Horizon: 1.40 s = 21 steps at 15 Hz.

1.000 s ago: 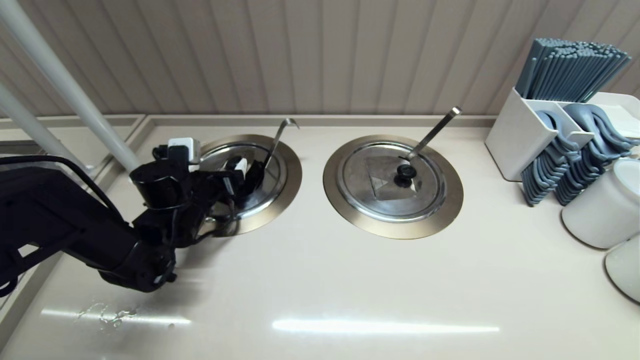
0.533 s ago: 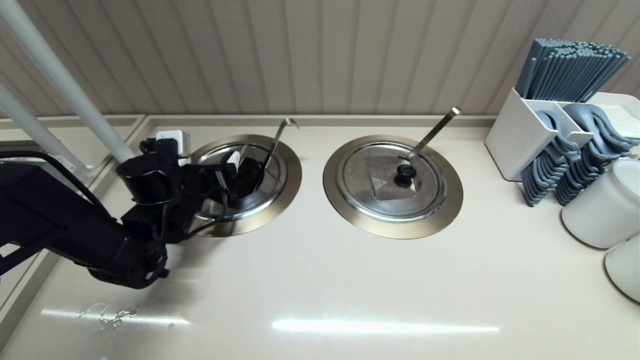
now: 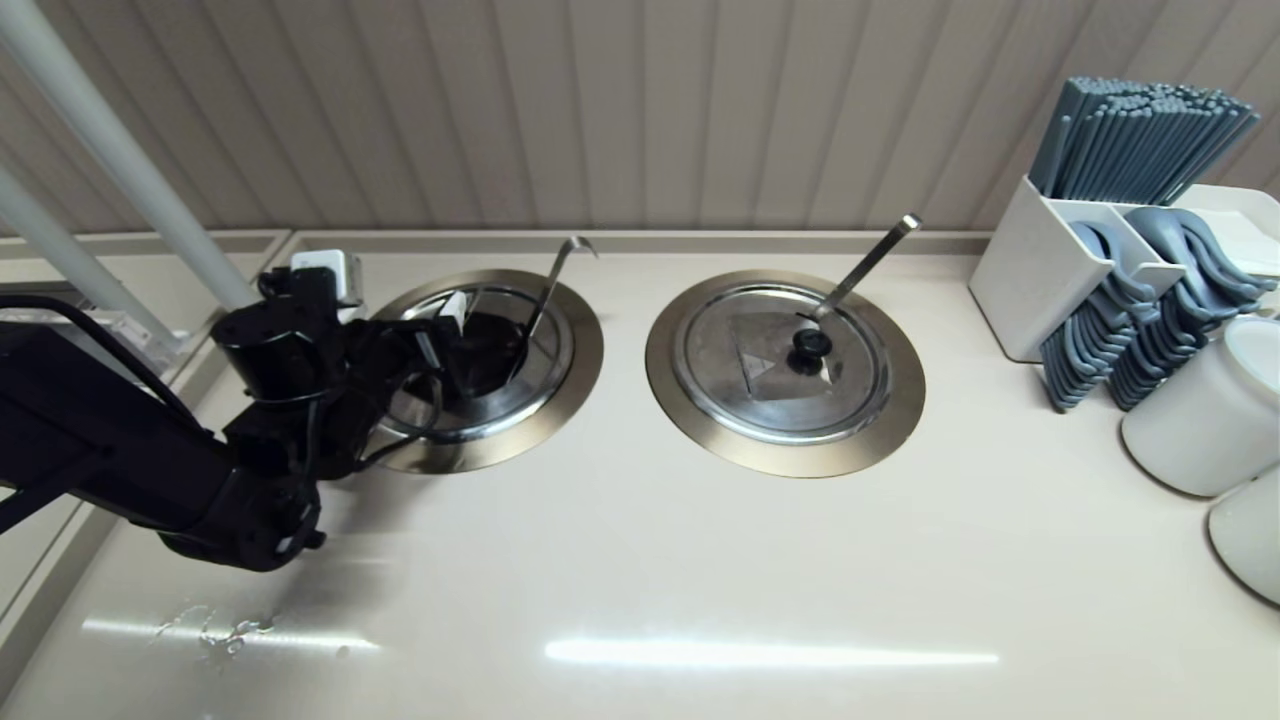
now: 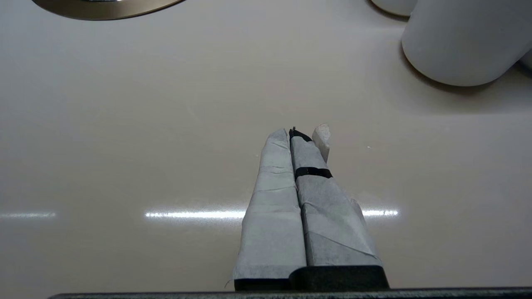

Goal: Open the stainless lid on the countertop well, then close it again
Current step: Open the lid

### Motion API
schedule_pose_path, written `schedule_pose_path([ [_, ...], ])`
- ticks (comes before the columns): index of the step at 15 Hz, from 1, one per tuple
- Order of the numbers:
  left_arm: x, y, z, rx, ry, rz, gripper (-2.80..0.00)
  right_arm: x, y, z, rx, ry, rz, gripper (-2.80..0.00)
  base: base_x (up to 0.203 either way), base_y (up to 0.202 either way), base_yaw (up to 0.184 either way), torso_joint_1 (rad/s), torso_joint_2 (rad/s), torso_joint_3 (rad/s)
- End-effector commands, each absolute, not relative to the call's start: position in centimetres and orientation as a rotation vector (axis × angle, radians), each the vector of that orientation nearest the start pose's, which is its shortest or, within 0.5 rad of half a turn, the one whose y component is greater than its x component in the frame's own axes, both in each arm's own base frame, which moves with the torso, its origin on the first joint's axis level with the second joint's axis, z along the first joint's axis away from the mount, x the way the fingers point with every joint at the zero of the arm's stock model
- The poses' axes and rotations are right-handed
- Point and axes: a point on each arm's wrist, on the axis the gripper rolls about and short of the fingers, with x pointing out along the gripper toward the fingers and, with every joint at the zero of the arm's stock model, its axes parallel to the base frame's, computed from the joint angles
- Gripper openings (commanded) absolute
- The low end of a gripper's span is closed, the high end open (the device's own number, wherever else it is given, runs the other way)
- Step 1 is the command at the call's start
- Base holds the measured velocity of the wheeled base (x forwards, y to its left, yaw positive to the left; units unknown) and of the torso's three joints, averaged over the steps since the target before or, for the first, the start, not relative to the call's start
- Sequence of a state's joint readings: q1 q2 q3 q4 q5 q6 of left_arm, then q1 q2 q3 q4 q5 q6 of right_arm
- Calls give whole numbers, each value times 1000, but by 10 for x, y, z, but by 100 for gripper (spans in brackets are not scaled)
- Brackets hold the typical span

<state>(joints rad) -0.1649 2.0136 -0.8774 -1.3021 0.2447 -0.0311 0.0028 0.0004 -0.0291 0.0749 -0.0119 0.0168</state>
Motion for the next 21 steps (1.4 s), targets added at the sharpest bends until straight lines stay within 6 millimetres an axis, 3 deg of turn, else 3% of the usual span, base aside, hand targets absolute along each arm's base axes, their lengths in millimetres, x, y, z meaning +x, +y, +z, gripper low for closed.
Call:
schedule_pose_path([
  [1,369,-51,163,-67,-174,92,0,-25,0,76,17,47,-10,-280,0,0,0,0,0,0],
  [18,382,-10,167,-58,-190,177,0,-25,0,76,17,47,-10,-280,0,0,0,0,0,0],
  [21,380,-14,167,-63,-185,167,0,-25,0,76,17,47,-10,-280,0,0,0,0,0,0],
])
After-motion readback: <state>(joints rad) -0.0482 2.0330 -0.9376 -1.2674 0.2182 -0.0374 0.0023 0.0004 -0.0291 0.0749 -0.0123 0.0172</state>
